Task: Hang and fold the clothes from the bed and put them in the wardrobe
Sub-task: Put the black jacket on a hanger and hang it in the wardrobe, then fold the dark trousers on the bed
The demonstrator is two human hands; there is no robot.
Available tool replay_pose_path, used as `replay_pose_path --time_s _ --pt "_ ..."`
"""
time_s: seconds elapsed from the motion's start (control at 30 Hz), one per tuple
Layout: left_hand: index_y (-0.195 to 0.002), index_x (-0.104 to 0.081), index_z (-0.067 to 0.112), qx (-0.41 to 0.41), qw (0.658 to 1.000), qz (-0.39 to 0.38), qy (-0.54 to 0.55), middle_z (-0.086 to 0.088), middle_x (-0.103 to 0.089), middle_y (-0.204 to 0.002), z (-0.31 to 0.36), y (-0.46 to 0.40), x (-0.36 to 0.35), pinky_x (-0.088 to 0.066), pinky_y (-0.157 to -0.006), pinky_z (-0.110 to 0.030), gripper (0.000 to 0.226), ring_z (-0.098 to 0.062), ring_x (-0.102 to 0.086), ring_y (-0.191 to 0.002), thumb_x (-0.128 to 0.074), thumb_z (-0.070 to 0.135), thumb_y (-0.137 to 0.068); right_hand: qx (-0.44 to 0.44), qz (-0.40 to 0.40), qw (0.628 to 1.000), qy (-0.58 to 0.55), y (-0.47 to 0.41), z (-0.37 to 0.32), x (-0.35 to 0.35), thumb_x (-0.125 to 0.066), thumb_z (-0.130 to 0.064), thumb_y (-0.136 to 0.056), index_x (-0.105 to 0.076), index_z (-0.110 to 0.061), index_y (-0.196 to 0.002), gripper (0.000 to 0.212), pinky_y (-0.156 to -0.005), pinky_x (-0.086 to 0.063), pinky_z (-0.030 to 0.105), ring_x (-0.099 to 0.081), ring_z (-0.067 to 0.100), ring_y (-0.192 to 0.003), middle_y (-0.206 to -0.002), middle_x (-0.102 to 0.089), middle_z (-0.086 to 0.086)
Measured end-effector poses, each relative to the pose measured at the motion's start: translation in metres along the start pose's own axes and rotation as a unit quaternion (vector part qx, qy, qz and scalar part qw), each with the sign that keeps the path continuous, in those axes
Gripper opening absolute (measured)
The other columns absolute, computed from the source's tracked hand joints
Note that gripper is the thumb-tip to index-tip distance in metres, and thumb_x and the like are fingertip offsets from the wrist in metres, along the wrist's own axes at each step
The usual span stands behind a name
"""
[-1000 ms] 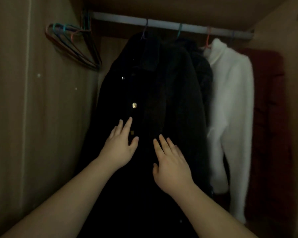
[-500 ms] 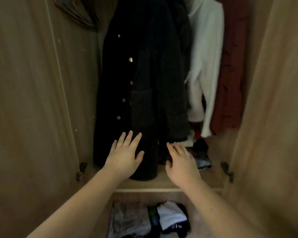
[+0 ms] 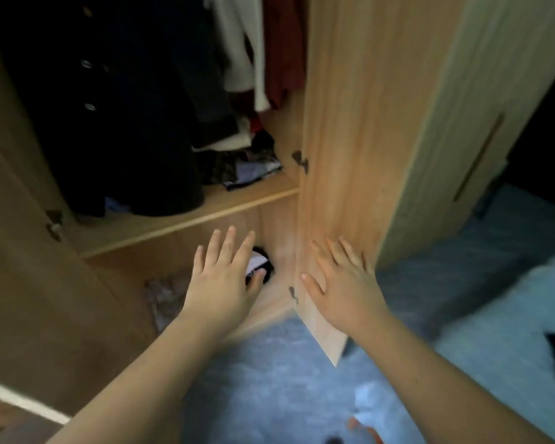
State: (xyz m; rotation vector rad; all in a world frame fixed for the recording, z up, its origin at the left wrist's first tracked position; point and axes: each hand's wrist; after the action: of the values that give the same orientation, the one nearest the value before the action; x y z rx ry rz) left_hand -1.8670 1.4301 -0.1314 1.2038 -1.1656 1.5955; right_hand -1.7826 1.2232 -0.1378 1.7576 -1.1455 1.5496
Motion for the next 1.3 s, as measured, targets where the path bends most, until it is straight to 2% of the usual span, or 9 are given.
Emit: replay_pose_path --time_s 0.17,0.3,0.4,0.5,0.6,0.73,0.97,1.1,1.3 --pt "-0.158 -0.01 0.032 -0.09 0.992 -0.081 0.027 -0.004 -0.011 -0.167 0.098 0.046 -0.048 -0.013 -0.123 -0.052 0.077 -0.029 -0.005 -0.154 -0.005 0.066 -0.089 -0.131 -0.006 0.991 -0.007 0.125 0.081 0.0 -0.021 -0.065 -0.089 -0.034 -0.03 -0.154 0.075 -0.117 -0.023 0.059 -0.024 0.027 -0.151 -0.161 -0.034 0.002" --pt "-0.158 0.0 0.034 -0.173 0.977 -0.109 0.053 -0.004 -0.002 -0.168 0.201 0.072 -0.063 -0.007 -0.123 -0.049 0.074 -0.028 0.001 -0.154 -0.008 0.066 -0.092 -0.247 -0.009 0.969 -0.007 0.229 0.154 0.008 -0.006 -0.068 -0.085 -0.016 -0.034 -0.159 0.083 -0.122 -0.011 0.055 -0.008 0.023 -0.155 -0.168 -0.016 0.001" --pt "-0.159 -0.003 0.033 -0.248 0.96 -0.109 0.076 -0.004 -0.003 -0.168 0.288 0.103 -0.066 -0.006 -0.123 -0.047 0.07 -0.025 0.002 -0.154 -0.02 0.061 -0.097 -0.318 0.01 0.948 -0.011 0.308 0.203 0.022 -0.009 -0.068 -0.089 -0.012 -0.033 -0.16 0.079 -0.123 -0.008 0.055 -0.003 0.023 -0.156 -0.169 -0.011 0.0" --pt "-0.159 -0.005 0.032 -0.31 0.939 -0.119 0.087 -0.004 -0.003 -0.168 0.381 0.141 -0.071 -0.007 -0.123 -0.047 0.068 -0.026 0.001 -0.154 -0.025 0.059 -0.1 -0.386 0.024 0.922 -0.006 0.393 0.247 0.041 -0.004 -0.069 -0.086 -0.008 -0.034 -0.16 0.082 -0.124 -0.005 0.053 0.0 0.022 -0.156 -0.169 -0.007 -0.001" --pt "-0.159 -0.004 0.03 -0.359 0.918 -0.143 0.094 -0.005 -0.003 -0.168 0.471 0.187 -0.078 -0.008 -0.123 -0.049 0.068 -0.028 0.001 -0.154 -0.03 0.056 -0.101 -0.443 0.026 0.896 0.0 0.479 0.292 0.063 -0.022 -0.063 -0.099 -0.005 -0.034 -0.16 0.069 -0.125 -0.004 0.051 0.003 0.021 -0.155 -0.169 -0.005 -0.002" --pt "-0.159 -0.004 0.03 -0.411 0.891 -0.154 0.117 -0.006 -0.002 -0.168 0.567 0.237 -0.091 -0.009 -0.123 -0.051 0.068 -0.028 0.002 -0.154 -0.028 0.056 -0.101 -0.497 0.034 0.867 0.012 0.569 0.344 0.08 -0.024 -0.06 -0.101 -0.006 -0.033 -0.16 0.067 -0.124 -0.007 0.053 0.0 0.022 -0.155 -0.169 -0.007 0.0" --pt "-0.159 -0.006 0.03 -0.433 0.879 -0.159 0.118 -0.008 -0.006 -0.167 0.639 0.269 -0.107 -0.012 -0.122 -0.052 0.073 -0.03 -0.001 -0.154 -0.019 0.063 -0.095 -0.525 0.042 0.85 -0.021 0.632 0.392 0.087 -0.028 -0.057 -0.102 -0.007 -0.032 -0.16 0.067 -0.124 -0.006 0.053 0.0 0.023 -0.155 -0.169 -0.008 0.001" --pt "-0.159 -0.006 0.029 -0.435 0.881 -0.156 0.103 -0.009 -0.008 -0.167 0.665 0.264 -0.118 -0.013 -0.122 -0.053 0.068 -0.032 -0.002 -0.153 -0.029 0.056 -0.101 -0.525 0.061 0.848 -0.041 0.635 0.412 0.087 -0.029 -0.055 -0.103 -0.006 -0.032 -0.16 0.066 -0.124 -0.005 0.052 0.002 0.022 -0.155 -0.169 -0.006 -0.001" --pt "-0.159 -0.006 0.03 -0.437 0.875 -0.175 0.111 -0.008 -0.008 -0.167 0.697 0.237 -0.141 -0.012 -0.122 -0.052 0.068 -0.03 -0.001 -0.154 -0.03 0.056 -0.1 -0.528 0.043 0.846 -0.054 0.62 0.455 0.081 -0.03 -0.053 -0.103 -0.003 -0.033 -0.16 0.066 -0.125 -0.005 0.051 0.003 0.022 -0.155 -0.169 -0.003 -0.001"
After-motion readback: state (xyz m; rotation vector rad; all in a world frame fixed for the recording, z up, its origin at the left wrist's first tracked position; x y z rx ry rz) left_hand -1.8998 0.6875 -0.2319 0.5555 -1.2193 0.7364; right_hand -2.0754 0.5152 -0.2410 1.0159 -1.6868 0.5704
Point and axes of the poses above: each hand's wrist, its own y-axis away from the middle knuckle, its own x-axis out of the back of the hand, z = x × y
